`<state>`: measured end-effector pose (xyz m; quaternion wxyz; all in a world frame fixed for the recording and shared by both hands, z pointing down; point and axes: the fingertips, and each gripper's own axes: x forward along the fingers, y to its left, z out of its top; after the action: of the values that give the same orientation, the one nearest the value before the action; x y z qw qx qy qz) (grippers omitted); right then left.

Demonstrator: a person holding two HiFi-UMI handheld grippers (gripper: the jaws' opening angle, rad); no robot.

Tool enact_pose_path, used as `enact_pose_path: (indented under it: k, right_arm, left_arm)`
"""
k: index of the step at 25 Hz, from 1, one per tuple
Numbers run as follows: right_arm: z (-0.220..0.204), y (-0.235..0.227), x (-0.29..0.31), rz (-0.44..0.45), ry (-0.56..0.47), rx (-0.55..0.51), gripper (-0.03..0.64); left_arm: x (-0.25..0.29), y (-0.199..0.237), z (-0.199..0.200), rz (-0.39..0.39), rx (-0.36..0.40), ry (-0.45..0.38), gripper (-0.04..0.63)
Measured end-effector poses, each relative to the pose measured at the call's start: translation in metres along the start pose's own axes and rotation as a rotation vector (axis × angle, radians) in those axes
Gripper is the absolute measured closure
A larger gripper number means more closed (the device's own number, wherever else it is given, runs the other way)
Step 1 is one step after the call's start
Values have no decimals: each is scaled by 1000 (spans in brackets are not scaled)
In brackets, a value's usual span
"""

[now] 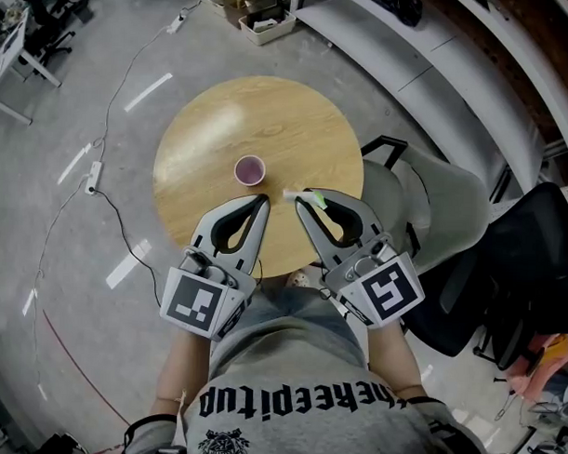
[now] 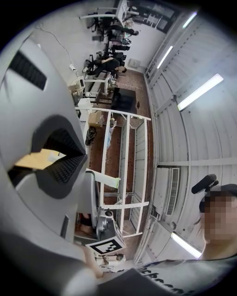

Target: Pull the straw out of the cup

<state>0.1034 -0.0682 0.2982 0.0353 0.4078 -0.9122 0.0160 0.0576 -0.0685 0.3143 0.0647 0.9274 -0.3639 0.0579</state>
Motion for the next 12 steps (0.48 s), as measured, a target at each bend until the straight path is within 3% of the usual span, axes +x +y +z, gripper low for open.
enact_pose_path:
  k: [12]
  right_arm:
    - [5, 9, 5, 1, -16, 3, 568]
  left_arm:
    - [-8, 5, 4, -1, 17, 2, 569]
